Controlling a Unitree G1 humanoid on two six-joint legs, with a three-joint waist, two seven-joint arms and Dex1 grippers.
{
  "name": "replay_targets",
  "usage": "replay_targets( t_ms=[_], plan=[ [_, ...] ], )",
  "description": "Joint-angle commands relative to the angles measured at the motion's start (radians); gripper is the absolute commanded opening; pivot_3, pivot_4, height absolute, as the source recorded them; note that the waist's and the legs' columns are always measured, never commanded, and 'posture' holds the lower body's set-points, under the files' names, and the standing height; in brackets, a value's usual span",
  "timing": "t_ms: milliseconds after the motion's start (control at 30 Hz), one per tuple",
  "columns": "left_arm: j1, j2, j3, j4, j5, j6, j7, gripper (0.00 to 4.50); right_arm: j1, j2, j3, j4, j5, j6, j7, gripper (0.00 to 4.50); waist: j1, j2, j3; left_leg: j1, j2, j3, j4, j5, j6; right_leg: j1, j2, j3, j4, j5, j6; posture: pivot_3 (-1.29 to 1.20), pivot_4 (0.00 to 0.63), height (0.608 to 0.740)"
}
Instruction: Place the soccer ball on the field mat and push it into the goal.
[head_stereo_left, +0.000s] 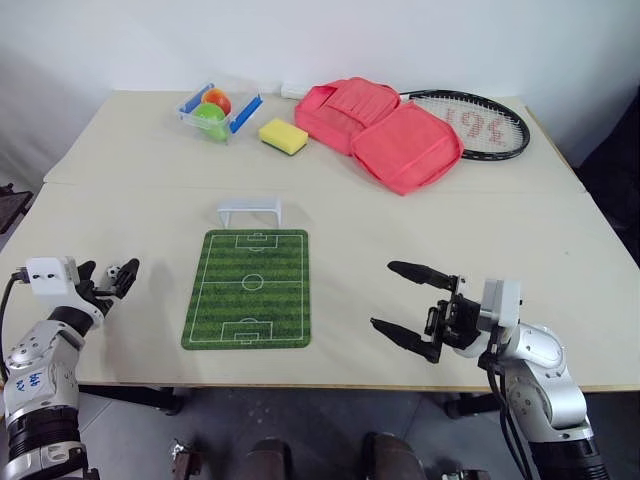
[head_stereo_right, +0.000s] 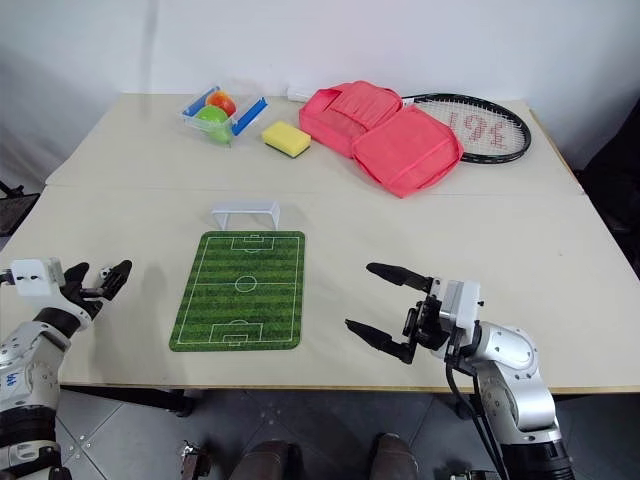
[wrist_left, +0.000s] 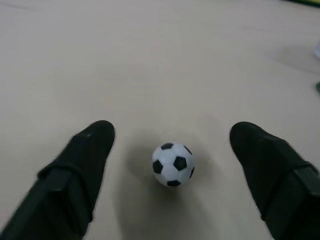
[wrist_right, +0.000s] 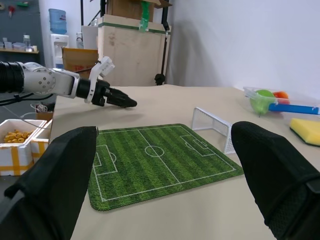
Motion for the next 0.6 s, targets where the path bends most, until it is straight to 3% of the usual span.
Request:
replay_targets(
  t_ms=[33, 233, 400, 600],
  plan=[
    [-0.013, 0.01, 0.004, 0.023, 0.003, -0.016, -0.017, 2.86, 0.006, 0.009, 0.015, -0.046, 0.003, -0.003, -0.012, 4.5, 0.0, 0.0, 0.0, 0.0, 0.0, 0.0, 0.0, 0.0, 0.0, 0.0, 0.0, 0.0, 0.0, 0.0, 0.0, 0.0, 0.15, 0.74],
    [0.015, -0.005, -0.005, 0.017, 0.007, -0.029, -0.024, 0.92, -0.004, 0.013, 0.022, -0.037, 0.008, -0.007, -0.018, 4.5, 0.001, 0.0, 0.0, 0.0, 0.0, 0.001, 0.0, 0.0, 0.0, -0.001, 0.0, 0.001, 0.001, 0.0, 0.0, 0.0, 0.15, 0.74],
    [0.044, 0.01, 0.036, -0.003, -0.05, -0.091, -0.131, 0.84, -0.017, 0.012, 0.018, -0.013, 0.009, -0.021, -0.008, 4.5, -0.001, 0.0, 0.0, 0.001, 0.0, 0.002, 0.0, 0.0, 0.0, -0.001, 0.0, 0.003, 0.002, 0.0, 0.0, 0.0, 0.15, 0.74],
    [0.079, 0.089, 0.002, -0.114, -0.08, -0.224, -0.439, 0.84, -0.004, -0.035, -0.057, 0.056, 0.069, -0.041, 0.082, 4.5, 0.005, -0.001, 0.0, 0.0, 0.001, 0.003, 0.001, 0.0, 0.0, -0.002, 0.0, 0.002, 0.002, 0.0, 0.0, 0.0, 0.15, 0.74]
  ],
)
